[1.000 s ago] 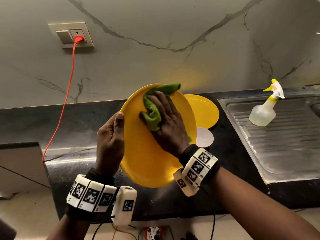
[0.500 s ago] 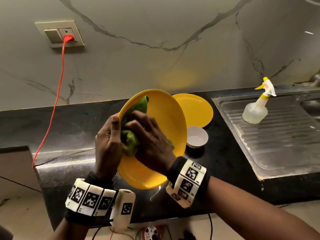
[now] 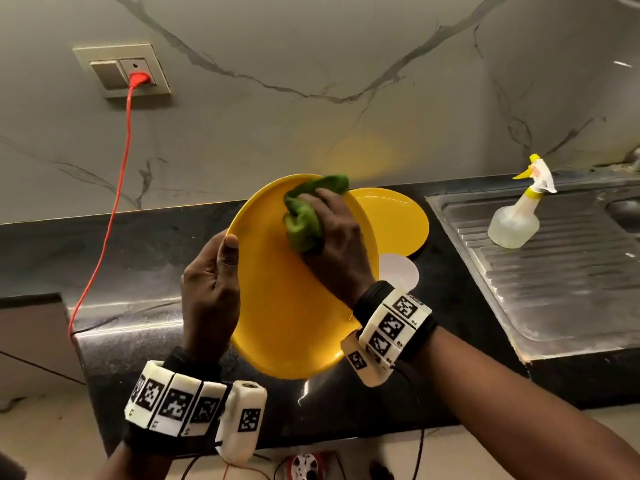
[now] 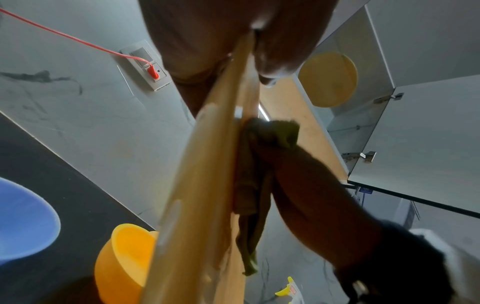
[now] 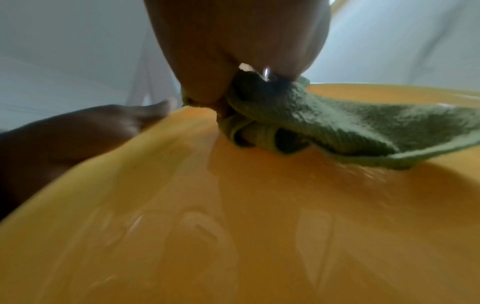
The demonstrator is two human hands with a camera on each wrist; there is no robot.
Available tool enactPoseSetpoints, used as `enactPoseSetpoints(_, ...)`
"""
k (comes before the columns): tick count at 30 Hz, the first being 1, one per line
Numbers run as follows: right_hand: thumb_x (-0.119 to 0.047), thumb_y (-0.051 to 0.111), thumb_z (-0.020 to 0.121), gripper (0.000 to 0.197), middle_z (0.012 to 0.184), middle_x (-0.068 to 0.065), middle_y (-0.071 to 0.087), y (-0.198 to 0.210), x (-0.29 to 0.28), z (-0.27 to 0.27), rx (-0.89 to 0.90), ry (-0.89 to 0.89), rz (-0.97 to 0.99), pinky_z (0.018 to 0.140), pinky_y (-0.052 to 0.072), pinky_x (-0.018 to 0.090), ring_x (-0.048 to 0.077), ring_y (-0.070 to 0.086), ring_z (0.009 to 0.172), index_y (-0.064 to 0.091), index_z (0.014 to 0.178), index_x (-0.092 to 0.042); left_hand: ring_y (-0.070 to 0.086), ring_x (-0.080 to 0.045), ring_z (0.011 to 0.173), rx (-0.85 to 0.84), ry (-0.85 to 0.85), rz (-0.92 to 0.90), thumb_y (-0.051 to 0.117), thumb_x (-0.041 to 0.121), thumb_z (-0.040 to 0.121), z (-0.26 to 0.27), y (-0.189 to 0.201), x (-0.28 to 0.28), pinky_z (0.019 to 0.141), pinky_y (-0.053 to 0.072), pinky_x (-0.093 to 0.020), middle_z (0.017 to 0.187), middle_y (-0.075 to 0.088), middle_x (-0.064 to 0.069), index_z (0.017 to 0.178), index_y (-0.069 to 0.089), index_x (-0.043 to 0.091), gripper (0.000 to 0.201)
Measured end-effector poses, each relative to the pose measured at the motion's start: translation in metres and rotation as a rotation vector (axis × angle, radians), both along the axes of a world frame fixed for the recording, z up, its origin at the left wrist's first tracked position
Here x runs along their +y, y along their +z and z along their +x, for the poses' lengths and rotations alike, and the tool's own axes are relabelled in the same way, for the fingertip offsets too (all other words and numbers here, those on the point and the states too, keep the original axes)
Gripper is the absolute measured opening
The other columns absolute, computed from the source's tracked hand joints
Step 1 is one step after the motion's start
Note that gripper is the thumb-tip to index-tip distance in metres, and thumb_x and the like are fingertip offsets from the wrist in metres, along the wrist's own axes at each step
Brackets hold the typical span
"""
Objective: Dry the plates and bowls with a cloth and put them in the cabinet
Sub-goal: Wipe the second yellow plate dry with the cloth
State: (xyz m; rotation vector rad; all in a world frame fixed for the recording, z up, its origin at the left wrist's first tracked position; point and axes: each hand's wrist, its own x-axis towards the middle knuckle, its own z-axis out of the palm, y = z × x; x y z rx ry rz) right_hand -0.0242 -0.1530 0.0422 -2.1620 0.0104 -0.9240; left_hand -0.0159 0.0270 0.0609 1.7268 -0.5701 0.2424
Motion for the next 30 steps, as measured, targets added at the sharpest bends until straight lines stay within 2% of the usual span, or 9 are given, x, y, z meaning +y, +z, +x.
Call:
enactPoseSetpoints(4, 0.000, 0.074, 0.077, 0.050, 0.131, 0.020, 0.055, 0.007, 0.022, -0.012, -0.059, 0.232, -0.302, 0.093, 0.050, 0.042, 0.037, 0.053, 0.121, 0.063, 0.126, -0.007, 0.068, -0.016, 0.086, 0.040, 0.007, 0.023, 0.042, 0.075, 0.088, 0.003, 0.001, 0.002, 0.071, 0.056, -0.036, 0.095, 0.072, 0.010, 0.114, 0.063, 0.046, 0.044)
enactPoseSetpoints(10, -0.018, 0.070, 0.083, 0.041, 0.122, 0.015, 0.058, 0.026, -0.030, 0.010, -0.011, 0.042, -0.231, 0.079, 0.057, 0.042, 0.032, 0.061, 0.103, 0.063, 0.122, -0.008, 0.051, -0.030, 0.058, -0.021, 0.008, -0.004, 0.043, 0.050, 0.096, 0.000, 0.012, 0.003, 0.050, 0.043, -0.037, 0.072, 0.058, -0.013, 0.095, 0.066, 0.037, 0.027)
enactPoseSetpoints(13, -0.014, 0.069, 0.085, 0.043, 0.126, 0.011, 0.058, 0.006, -0.047, 0.007, 0.127, -0.027, -0.255, 0.077, 0.057, 0.043, 0.031, 0.062, 0.102, 0.058, 0.127, -0.012, 0.054, -0.015, 0.059, -0.017, 0.023, -0.027, 0.043, 0.049, 0.095, 0.004, 0.013, 0.010, 0.054, 0.047, -0.027, 0.071, 0.064, 0.001, 0.094, 0.064, 0.033, 0.027)
enactPoseSetpoints(17, -0.004, 0.068, 0.083, 0.057, 0.135, 0.013, 0.055, -0.028, -0.045, -0.013, 0.350, 0.001, -0.207, 0.093, 0.051, 0.037, 0.032, 0.058, 0.113, 0.050, 0.137, -0.009, 0.059, -0.007, 0.066, -0.016, 0.056, -0.021, 0.045, 0.051, 0.094, 0.008, 0.009, 0.015, 0.059, 0.051, -0.022, 0.077, 0.068, 0.015, 0.102, 0.065, 0.033, 0.029)
enactPoseSetpoints(19, -0.007, 0.068, 0.085, 0.051, 0.131, 0.016, 0.056, -0.026, -0.044, -0.011, 0.302, -0.008, -0.179, 0.092, 0.052, 0.039, 0.033, 0.059, 0.111, 0.053, 0.134, -0.007, 0.056, -0.010, 0.062, -0.011, 0.075, -0.027, 0.044, 0.052, 0.094, 0.006, 0.007, 0.012, 0.058, 0.049, -0.027, 0.072, 0.065, 0.011, 0.096, 0.064, 0.031, 0.029)
enactPoseSetpoints(21, -0.010, 0.068, 0.088, 0.041, 0.126, 0.019, 0.058, -0.015, -0.044, -0.001, 0.146, -0.024, -0.179, 0.088, 0.054, 0.041, 0.033, 0.060, 0.107, 0.059, 0.128, -0.004, 0.049, -0.024, 0.057, -0.009, 0.092, -0.031, 0.043, 0.053, 0.095, 0.003, 0.008, 0.008, 0.055, 0.043, -0.036, 0.065, 0.058, 0.000, 0.082, 0.061, 0.033, 0.030)
enactPoseSetpoints(24, -0.002, 0.073, 0.082, 0.043, 0.126, 0.022, 0.057, 0.007, -0.037, 0.014, -0.020, 0.036, -0.326, 0.086, 0.052, 0.035, 0.036, 0.060, 0.107, 0.062, 0.123, -0.001, 0.046, -0.042, 0.060, -0.020, 0.080, 0.007, 0.043, 0.059, 0.094, -0.001, 0.010, 0.002, 0.054, 0.045, -0.050, 0.067, 0.055, -0.016, 0.088, 0.062, 0.028, 0.037)
enactPoseSetpoints(27, 0.002, 0.074, 0.077, 0.046, 0.123, 0.022, 0.056, 0.021, -0.039, 0.020, -0.071, 0.078, -0.507, 0.073, 0.054, 0.034, 0.035, 0.059, 0.104, 0.063, 0.121, -0.004, 0.045, -0.043, 0.059, -0.003, 0.060, 0.004, 0.042, 0.055, 0.094, -0.003, 0.013, 0.002, 0.054, 0.043, -0.049, 0.065, 0.053, -0.013, 0.087, 0.062, 0.026, 0.036)
enactPoseSetpoints(30, 0.000, 0.073, 0.078, 0.046, 0.120, 0.018, 0.056, 0.019, -0.048, 0.018, -0.046, 0.056, -0.516, 0.062, 0.054, 0.034, 0.033, 0.058, 0.101, 0.061, 0.121, -0.008, 0.049, -0.041, 0.063, -0.016, 0.054, 0.024, 0.042, 0.054, 0.095, -0.003, 0.016, 0.007, 0.056, 0.046, -0.045, 0.069, 0.059, -0.007, 0.091, 0.064, 0.029, 0.033)
